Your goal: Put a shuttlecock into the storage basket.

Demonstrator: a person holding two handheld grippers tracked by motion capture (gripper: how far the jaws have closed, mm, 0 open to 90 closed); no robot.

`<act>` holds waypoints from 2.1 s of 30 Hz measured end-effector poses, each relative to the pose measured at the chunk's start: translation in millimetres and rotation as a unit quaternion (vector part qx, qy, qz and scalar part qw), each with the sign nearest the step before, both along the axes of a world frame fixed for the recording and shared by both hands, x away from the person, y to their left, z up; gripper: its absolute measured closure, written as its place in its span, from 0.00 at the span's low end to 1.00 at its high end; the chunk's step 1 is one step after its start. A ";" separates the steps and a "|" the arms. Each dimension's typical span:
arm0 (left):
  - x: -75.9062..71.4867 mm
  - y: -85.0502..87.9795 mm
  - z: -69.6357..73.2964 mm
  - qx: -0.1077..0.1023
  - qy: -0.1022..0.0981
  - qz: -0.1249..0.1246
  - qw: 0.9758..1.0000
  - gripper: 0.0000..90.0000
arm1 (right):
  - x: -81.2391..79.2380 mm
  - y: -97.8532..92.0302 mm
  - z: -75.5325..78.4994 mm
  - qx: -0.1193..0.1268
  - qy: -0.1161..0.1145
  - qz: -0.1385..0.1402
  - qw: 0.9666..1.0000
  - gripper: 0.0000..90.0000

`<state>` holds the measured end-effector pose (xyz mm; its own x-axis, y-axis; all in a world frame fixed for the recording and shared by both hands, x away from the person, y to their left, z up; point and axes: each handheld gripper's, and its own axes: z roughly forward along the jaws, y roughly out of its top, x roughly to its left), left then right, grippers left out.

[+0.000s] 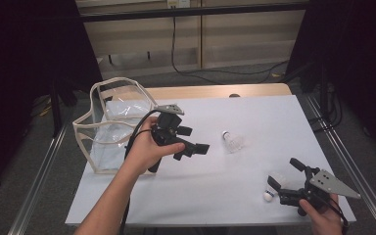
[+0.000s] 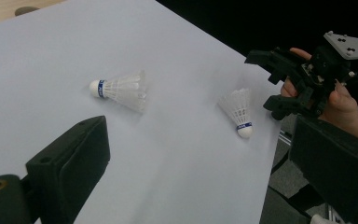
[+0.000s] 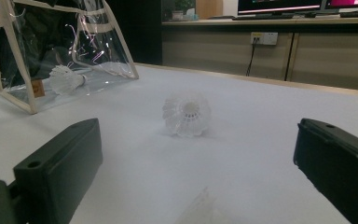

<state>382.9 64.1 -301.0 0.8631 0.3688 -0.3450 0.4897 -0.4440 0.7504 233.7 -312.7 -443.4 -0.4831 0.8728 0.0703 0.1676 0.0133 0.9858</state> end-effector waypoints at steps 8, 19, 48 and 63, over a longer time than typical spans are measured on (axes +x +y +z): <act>-2.0 -3.4 -7.7 0.000 0.002 -0.005 1.000 0.05 | 0.8 0.9 -0.2 -0.001 0.001 0.001 1.000 0.01; -4.4 -8.4 -15.1 -0.003 0.003 -0.011 1.000 0.05 | 0.8 0.7 -0.2 -0.001 0.000 0.001 1.000 0.01; -14.2 -20.6 -36.9 0.006 -0.002 -0.029 1.000 0.04 | 2.0 -0.1 -0.5 0.000 0.002 -0.001 1.000 0.01; -19.5 -30.1 -53.9 0.012 -0.003 -0.029 0.999 0.04 | 2.5 0.1 -0.8 0.000 0.001 0.001 1.000 0.01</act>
<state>363.5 34.0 -354.8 0.8857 0.3253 -0.3313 0.4576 -0.4899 0.7420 236.2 -312.6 -444.3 -0.4845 0.8719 0.0707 0.1698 0.0145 0.9854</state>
